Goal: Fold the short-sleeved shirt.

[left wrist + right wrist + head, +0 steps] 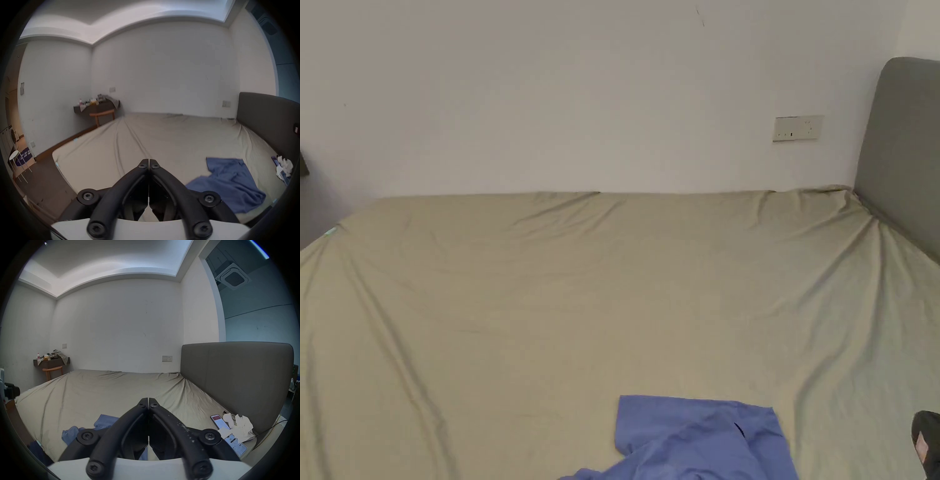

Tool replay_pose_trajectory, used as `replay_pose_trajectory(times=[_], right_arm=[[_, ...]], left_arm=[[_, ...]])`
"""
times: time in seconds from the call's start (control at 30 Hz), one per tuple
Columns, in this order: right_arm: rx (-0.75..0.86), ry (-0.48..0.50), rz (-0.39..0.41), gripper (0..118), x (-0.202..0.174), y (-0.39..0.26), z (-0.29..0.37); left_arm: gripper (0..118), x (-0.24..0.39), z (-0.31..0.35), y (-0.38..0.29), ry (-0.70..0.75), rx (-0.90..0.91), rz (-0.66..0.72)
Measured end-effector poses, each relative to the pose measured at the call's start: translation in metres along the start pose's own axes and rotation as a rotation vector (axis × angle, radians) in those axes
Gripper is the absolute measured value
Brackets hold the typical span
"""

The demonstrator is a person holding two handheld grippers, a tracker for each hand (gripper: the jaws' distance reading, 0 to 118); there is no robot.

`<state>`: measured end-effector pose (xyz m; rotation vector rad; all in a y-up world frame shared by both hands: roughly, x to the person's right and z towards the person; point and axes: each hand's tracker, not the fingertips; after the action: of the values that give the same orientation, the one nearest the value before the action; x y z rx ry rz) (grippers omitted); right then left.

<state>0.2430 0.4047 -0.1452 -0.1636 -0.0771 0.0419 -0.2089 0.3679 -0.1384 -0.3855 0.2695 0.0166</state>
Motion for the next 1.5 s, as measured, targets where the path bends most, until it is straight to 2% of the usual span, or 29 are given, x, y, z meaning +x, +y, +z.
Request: replay_pose_trajectory(times=[0.07,0.1,0.17,0.3,0.43,0.47,0.53,0.63,0.67,0.73,0.8,0.83,0.87,0.93,0.97,1.0,1.03,1.07,1.1,1.13,1.17,1.23,1.37,1.5], right_arm=[[-0.016,0.004,0.009,1,-0.002,-0.002,-0.001],[-0.024,0.006,0.015,1,-0.003,-0.003,-0.002],[-0.038,0.009,0.026,1,-0.004,-0.007,-0.001],[-0.107,0.018,0.021,1,-0.003,-0.019,-0.002],[-0.209,-0.012,0.017,1,0.006,-0.042,-0.001],[-0.234,-0.019,0.013,1,0.008,-0.049,0.000],[-0.296,-0.025,0.010,1,0.012,-0.064,0.000],[-0.437,0.002,0.002,2,0.016,-0.089,-0.016],[-0.512,0.026,0.010,6,0.015,-0.100,-0.026],[-0.653,0.085,0.009,45,0.014,-0.123,-0.049],[-0.829,0.152,-0.061,78,0.013,-0.151,-0.074],[-0.866,0.182,-0.085,84,0.012,-0.161,-0.082],[-0.914,0.193,-0.108,86,0.010,-0.172,-0.090],[-0.970,0.199,-0.144,84,0.006,-0.186,-0.101],[-1.014,0.199,-0.140,75,0.003,-0.192,-0.107],[-1.016,0.180,-0.121,54,0.001,-0.195,-0.110],[-0.995,0.152,-0.101,38,-0.002,-0.195,-0.108],[-0.950,0.122,-0.071,15,-0.002,-0.191,-0.105],[-0.920,0.182,-0.110,10,0.002,-0.187,-0.101],[-0.891,0.236,-0.184,10,0.005,-0.185,-0.099],[-0.850,0.206,-0.237,10,0.006,-0.181,-0.092],[-0.731,0.187,-0.173,10,0.002,-0.169,-0.074],[-0.446,0.235,-0.259,10,-0.009,-0.142,-0.034],[-0.179,0.287,-0.243,10,-0.036,-0.089,0.002]], left_arm=[[3,0.008,-0.021,-0.005,-0.089,-0.070,0.009],[14,0.018,-0.042,-0.007,-0.138,-0.113,0.035],[22,0.038,-0.082,-0.012,-0.203,-0.249,0.065],[22,0.088,-0.172,-0.036,-0.309,-0.560,0.022],[22,0.116,-0.232,-0.069,-0.290,-0.803,0.039],[21,0.119,-0.238,-0.075,-0.282,-0.817,0.038],[0,0.120,-0.232,-0.077,-0.284,-0.789,0.033],[0,0.115,-0.216,-0.069,-0.355,-0.725,0.051],[0,0.112,-0.212,-0.066,-0.352,-0.725,0.057],[0,0.103,-0.202,-0.059,-0.357,-0.685,0.096],[0,0.089,-0.187,-0.052,-0.393,-0.626,0.148],[0,0.085,-0.180,-0.049,-0.400,-0.611,0.161],[0,0.080,-0.172,-0.047,-0.408,-0.595,0.169],[0,0.073,-0.159,-0.049,-0.412,-0.567,0.168],[0,0.070,-0.155,-0.051,-0.419,-0.560,0.171],[0,0.068,-0.151,-0.053,-0.422,-0.547,0.176],[0,0.069,-0.148,-0.056,-0.420,-0.544,0.172],[0,0.068,-0.145,-0.058,-0.424,-0.535,0.168],[0,0.066,-0.139,-0.060,-0.419,-0.506,0.174],[0,0.066,-0.136,-0.061,-0.418,-0.504,0.174],[0,0.066,-0.131,-0.062,-0.420,-0.483,0.176],[0,0.065,-0.118,-0.061,-0.417,-0.442,0.181],[0,0.059,-0.077,-0.051,-0.381,-0.251,0.217],[0,0.051,-0.022,-0.013,-0.338,0.018,0.264]])
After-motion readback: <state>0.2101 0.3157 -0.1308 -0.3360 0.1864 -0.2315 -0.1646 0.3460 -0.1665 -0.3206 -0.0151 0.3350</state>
